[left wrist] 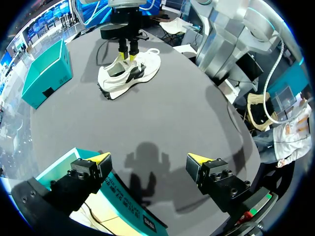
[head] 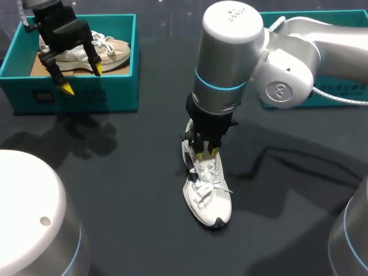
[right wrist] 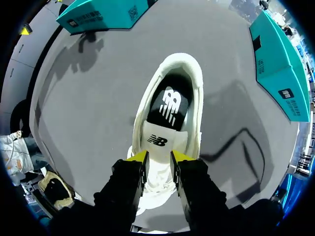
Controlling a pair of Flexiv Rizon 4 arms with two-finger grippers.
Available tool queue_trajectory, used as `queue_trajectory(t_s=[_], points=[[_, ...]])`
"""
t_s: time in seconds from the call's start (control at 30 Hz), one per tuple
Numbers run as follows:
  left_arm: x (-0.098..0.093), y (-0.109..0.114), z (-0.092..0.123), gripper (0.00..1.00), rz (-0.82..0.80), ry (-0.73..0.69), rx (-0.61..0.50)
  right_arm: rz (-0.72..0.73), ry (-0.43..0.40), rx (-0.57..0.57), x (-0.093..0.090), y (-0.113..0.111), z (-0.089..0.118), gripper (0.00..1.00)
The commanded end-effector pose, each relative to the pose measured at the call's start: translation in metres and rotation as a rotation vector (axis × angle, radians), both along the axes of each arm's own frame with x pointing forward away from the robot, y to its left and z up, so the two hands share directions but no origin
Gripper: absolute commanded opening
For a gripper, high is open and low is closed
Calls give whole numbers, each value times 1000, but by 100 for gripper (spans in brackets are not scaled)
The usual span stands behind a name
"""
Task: Take the shoe out of the shoebox, open the shoe tongue, remove and reinsert the insole, then place the shoe into the shoebox
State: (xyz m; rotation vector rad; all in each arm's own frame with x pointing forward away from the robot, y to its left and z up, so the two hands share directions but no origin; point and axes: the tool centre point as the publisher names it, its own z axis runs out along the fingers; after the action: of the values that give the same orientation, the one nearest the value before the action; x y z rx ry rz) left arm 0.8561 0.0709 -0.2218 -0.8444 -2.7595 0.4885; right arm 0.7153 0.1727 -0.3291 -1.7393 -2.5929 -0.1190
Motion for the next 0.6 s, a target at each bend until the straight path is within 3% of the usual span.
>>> queue_trajectory(t_s=[0.03, 0.23, 0.43, 0.6], points=[[0, 1, 0, 100, -1, -1, 1, 28, 5, -18, 13, 3, -9, 29], [0, 1, 0, 100, -1, -1, 1, 73, 35, 25, 28, -3, -29, 29], [0, 1, 0, 100, -1, -1, 1, 129, -8, -47, 21, -3, 5, 29], [0, 1, 0, 100, -1, -1, 1, 308, -49, -109, 14, -6, 38, 32]])
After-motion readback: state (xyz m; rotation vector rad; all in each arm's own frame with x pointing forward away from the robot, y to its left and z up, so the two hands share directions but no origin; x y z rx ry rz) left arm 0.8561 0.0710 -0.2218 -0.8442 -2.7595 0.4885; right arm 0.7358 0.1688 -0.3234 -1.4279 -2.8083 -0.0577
